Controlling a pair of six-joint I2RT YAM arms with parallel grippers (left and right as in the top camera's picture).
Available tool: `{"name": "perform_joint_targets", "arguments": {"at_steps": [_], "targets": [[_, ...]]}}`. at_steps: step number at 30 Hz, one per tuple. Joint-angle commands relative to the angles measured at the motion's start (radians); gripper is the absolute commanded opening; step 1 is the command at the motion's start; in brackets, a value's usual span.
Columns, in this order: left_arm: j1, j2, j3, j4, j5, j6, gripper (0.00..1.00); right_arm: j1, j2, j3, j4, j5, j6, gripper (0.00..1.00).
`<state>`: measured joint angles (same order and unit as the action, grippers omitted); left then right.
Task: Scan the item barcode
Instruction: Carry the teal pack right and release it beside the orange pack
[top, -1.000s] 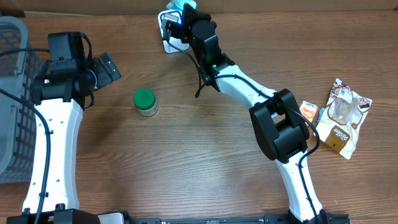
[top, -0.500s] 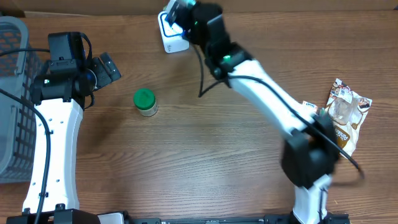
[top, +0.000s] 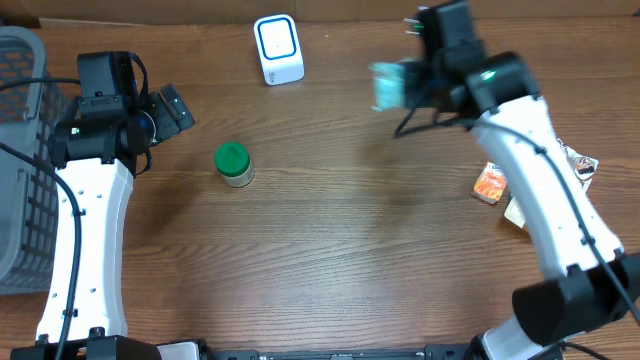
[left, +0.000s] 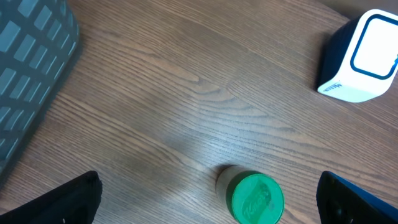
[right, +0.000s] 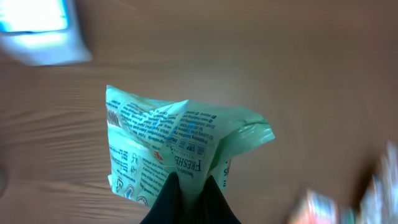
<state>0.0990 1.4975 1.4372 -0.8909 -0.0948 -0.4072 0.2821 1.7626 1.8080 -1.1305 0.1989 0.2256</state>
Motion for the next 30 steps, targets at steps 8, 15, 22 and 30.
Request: {"name": "perform_joint_targets", "arguments": {"at_steps": [8,15,22,30], "targets": [[0.003,0.008,0.0,0.002,-0.013,0.026,1.0,-0.352,0.034,-0.306,0.033,-0.019,0.373,0.04],[0.003,0.008,0.0,0.002,-0.013,0.026,1.0,-0.461,0.034,-0.386,0.047,-0.044,0.372,0.51],[0.003,0.008,0.0,0.002,-0.013,0.026,0.99,-0.496,0.033,-0.357,-0.013,-0.047,0.301,0.73],[0.003,0.008,0.0,0.002,-0.013,0.026,1.0,-0.447,0.033,-0.168,-0.117,-0.312,0.12,0.74]]}}
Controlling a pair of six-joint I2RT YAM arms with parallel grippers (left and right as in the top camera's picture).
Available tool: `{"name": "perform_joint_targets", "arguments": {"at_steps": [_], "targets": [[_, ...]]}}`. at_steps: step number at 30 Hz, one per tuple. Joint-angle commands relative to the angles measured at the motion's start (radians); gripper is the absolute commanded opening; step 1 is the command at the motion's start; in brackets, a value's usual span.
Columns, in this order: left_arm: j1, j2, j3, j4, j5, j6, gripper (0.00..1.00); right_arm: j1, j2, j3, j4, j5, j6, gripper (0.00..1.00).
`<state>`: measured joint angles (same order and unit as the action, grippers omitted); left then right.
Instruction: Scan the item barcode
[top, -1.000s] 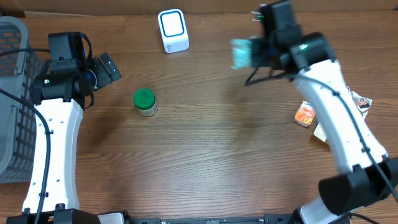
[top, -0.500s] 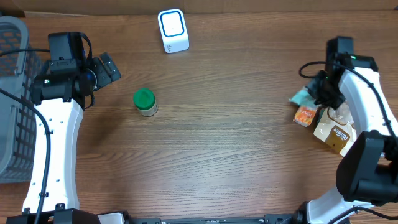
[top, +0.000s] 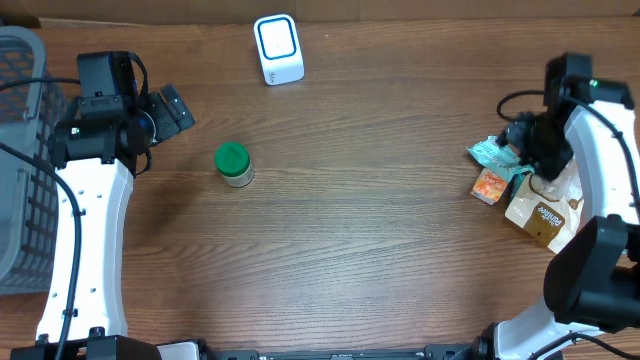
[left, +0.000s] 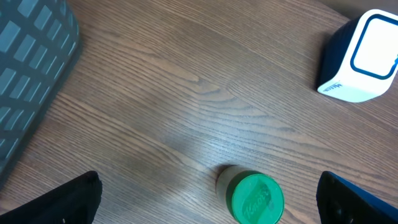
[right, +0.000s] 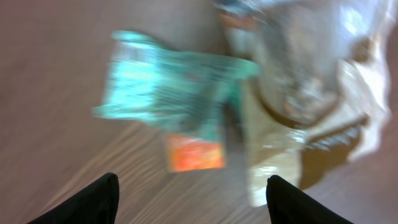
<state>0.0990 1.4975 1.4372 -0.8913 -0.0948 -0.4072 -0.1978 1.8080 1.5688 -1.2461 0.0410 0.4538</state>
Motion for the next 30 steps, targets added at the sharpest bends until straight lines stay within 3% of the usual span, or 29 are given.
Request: {"name": "perform_joint_targets", "arguments": {"at_steps": [1,4,7,9,22,30], "targets": [[0.003,0.008,0.0,0.003,-0.013,0.026,1.0,0.051,-0.013,0.083,0.0,-0.206,-0.13,0.75],[0.003,0.008,0.0,0.003,-0.013,0.026,1.0,0.108,-0.012,0.085,0.039,-0.304,-0.145,0.79],[0.003,0.008,0.0,0.003,-0.013,0.026,1.0,0.182,-0.012,0.076,0.092,-0.312,-0.145,0.92],[0.003,0.008,0.0,0.003,-0.013,0.026,1.0,0.223,-0.011,0.07,0.119,-0.312,-0.144,0.95],[0.003,0.008,0.0,0.008,0.045,0.018,0.99,0.373,-0.009,0.064,0.194,-0.311,-0.141,0.98],[-0.006,0.026,-0.004,-0.037,0.313,0.068,0.99,0.373,-0.006,0.053,0.188,-0.27,-0.141,0.98]]}}
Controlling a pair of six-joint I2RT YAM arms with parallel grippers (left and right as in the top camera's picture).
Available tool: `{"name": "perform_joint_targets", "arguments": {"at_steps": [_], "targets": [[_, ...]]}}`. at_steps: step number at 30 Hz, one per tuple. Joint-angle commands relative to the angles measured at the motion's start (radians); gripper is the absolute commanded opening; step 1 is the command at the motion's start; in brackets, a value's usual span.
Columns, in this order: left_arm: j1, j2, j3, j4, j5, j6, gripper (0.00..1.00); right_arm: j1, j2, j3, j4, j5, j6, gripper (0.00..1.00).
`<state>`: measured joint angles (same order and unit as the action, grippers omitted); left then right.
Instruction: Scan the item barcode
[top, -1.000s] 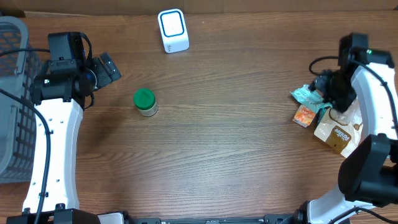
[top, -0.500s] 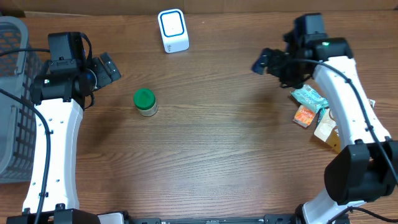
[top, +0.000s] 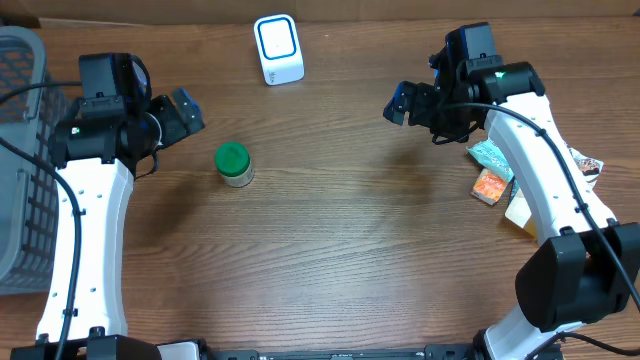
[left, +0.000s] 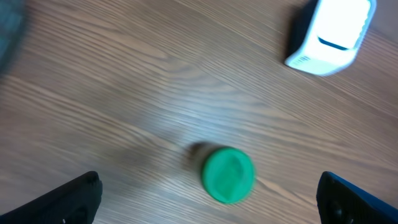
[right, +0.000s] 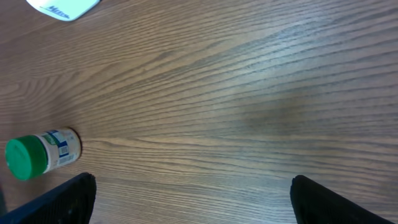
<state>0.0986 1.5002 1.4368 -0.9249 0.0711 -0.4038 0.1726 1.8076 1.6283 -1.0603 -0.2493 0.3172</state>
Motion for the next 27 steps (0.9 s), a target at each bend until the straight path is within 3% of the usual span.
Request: {"name": "perform_joint_targets", "arguments": {"at_steps": [1,10,12,14,15,27], "targets": [[-0.01,0.03,-0.006,-0.003,0.164,0.077,0.99,0.002,-0.006,-0.006,0.004,0.02,-0.005,0.98],[-0.076,0.232,-0.025,0.014,0.196,0.188,0.99,0.002,-0.006,-0.006,-0.002,0.032,-0.005,0.98],[-0.076,0.281,-0.025,0.034,0.196,0.198,0.89,0.002,-0.006,-0.006,-0.006,0.035,-0.008,0.98],[-0.076,0.317,-0.024,0.049,0.196,0.22,0.68,0.002,-0.006,-0.006,-0.01,0.045,-0.008,0.98],[-0.076,0.335,-0.024,0.056,0.195,0.238,0.65,0.002,-0.006,-0.006,-0.011,0.05,-0.008,0.98],[-0.087,0.484,-0.025,0.061,0.193,0.305,0.76,0.002,-0.006,-0.006,-0.003,0.051,-0.008,0.98]]}}
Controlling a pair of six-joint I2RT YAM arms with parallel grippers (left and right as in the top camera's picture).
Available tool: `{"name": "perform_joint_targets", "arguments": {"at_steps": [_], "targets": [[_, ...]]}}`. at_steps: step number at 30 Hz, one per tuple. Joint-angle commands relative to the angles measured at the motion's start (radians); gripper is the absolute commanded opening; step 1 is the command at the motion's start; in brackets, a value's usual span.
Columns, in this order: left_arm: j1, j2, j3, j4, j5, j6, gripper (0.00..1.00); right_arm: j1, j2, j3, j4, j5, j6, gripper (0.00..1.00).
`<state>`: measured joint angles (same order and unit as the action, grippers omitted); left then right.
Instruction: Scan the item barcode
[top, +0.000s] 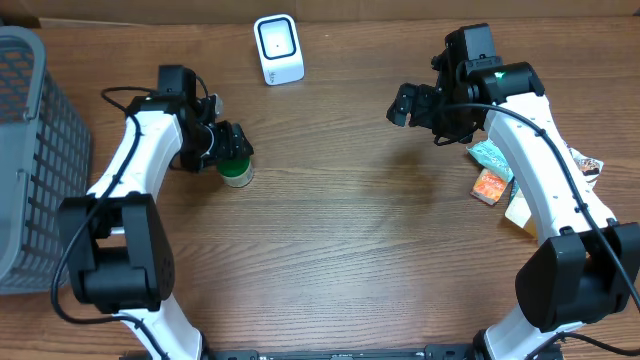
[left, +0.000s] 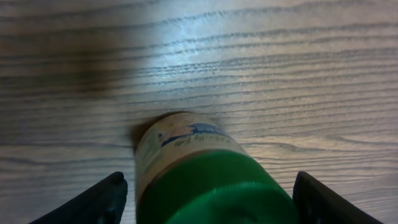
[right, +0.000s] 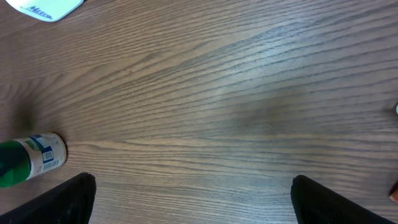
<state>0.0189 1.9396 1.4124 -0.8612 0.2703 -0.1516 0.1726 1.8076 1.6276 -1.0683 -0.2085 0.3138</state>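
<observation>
A small jar with a green lid (top: 238, 174) stands left of the table's middle. My left gripper (top: 221, 148) is low at it and open. In the left wrist view the lid (left: 208, 186) fills the gap between the two fingers (left: 107, 198), with space on both sides. The white scanner (top: 278, 48) stands at the back edge. My right gripper (top: 414, 101) hovers open over bare wood right of centre, holding nothing. The right wrist view shows the jar (right: 30, 160) far to its left and a corner of the scanner (right: 43, 7).
A grey basket (top: 30, 150) stands along the left edge. At the right edge lie a green packet (top: 490, 154), an orange packet (top: 489, 185) and other pouches (top: 522, 212) beside my right arm.
My left gripper was up and to the left of the jar. It is now down at the jar, with its open fingers either side of the green lid. The right arm has barely moved.
My right gripper held a green packet in the air right of the scanner. Then it was open over the pile at the right edge, with the packet lying there. It then stood open over mid-table. The left gripper has gone from resting at the left to straddling the jar.
</observation>
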Motion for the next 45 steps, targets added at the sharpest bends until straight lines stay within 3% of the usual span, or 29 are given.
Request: {"name": "perform_joint_targets", "arguments": {"at_steps": [1,8,15,31,41,43,45], "targets": [[-0.013,0.05,-0.001,-0.003,-0.005,0.056,0.77,0.002,-0.006,-0.005,0.006,0.01,-0.005,0.98],[-0.049,0.061,-0.001,-0.017,0.174,0.16,0.75,0.002,-0.005,-0.005,0.01,0.018,-0.005,0.99],[-0.095,0.061,-0.001,-0.018,0.285,0.183,0.75,0.002,-0.005,-0.005,0.013,0.017,-0.005,0.99],[-0.256,0.061,0.004,-0.094,0.306,0.354,0.81,0.002,-0.004,-0.005,0.013,0.017,-0.005,1.0],[-0.253,0.061,0.085,-0.082,0.489,0.372,0.78,0.002,-0.004,-0.005,0.014,0.017,-0.005,1.0],[-0.249,0.061,0.113,-0.101,0.457,0.334,0.75,0.002,-0.004,-0.005,0.016,0.017,-0.005,1.0],[-0.24,0.061,0.153,-0.146,0.329,0.22,0.74,0.002,-0.004,-0.005,0.017,0.017,-0.009,1.0]]}}
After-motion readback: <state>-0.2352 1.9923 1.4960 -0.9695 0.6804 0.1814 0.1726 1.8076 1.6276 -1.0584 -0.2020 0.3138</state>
